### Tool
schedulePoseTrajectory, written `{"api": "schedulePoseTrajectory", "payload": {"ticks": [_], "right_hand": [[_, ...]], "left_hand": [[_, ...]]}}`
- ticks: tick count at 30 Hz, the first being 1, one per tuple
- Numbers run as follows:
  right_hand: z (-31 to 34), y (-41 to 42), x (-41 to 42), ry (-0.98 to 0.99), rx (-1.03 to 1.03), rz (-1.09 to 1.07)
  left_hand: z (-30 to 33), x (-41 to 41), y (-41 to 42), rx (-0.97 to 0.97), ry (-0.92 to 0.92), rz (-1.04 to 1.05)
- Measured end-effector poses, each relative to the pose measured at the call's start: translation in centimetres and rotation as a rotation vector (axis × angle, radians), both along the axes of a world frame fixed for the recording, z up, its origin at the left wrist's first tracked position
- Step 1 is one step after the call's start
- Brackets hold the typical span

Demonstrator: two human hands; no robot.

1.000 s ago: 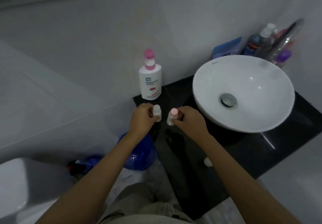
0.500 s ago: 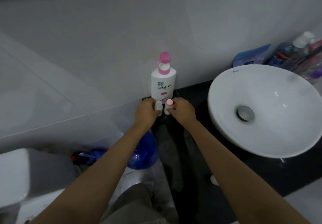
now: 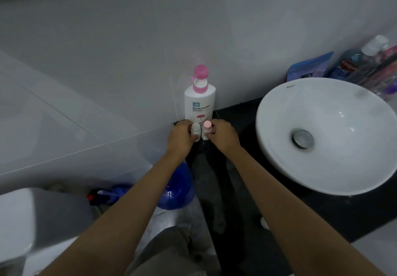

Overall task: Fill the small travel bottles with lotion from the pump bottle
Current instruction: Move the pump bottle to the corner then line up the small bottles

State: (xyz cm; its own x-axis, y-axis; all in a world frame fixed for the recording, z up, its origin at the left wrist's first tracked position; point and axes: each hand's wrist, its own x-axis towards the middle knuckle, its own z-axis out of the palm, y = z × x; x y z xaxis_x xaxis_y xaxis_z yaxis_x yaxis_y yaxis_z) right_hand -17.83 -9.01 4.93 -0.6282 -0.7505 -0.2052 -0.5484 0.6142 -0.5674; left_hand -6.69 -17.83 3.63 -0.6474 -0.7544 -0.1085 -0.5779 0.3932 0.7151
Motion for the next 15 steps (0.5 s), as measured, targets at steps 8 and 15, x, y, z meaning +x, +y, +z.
{"api": "schedulePoseTrajectory", "payload": {"ticks": [8,15], "right_hand": [[-0.2,0.5,-0.2,-0.001,-0.013,0.02],[1.0,1.8,-0.2,0.019,0.01,0.033]], "left_hand": [[-0.1,0.5,0.0,0.055,0.016,-0.019],[-0.3,2.0,0.1,0.013,0.005,-0.036]]}}
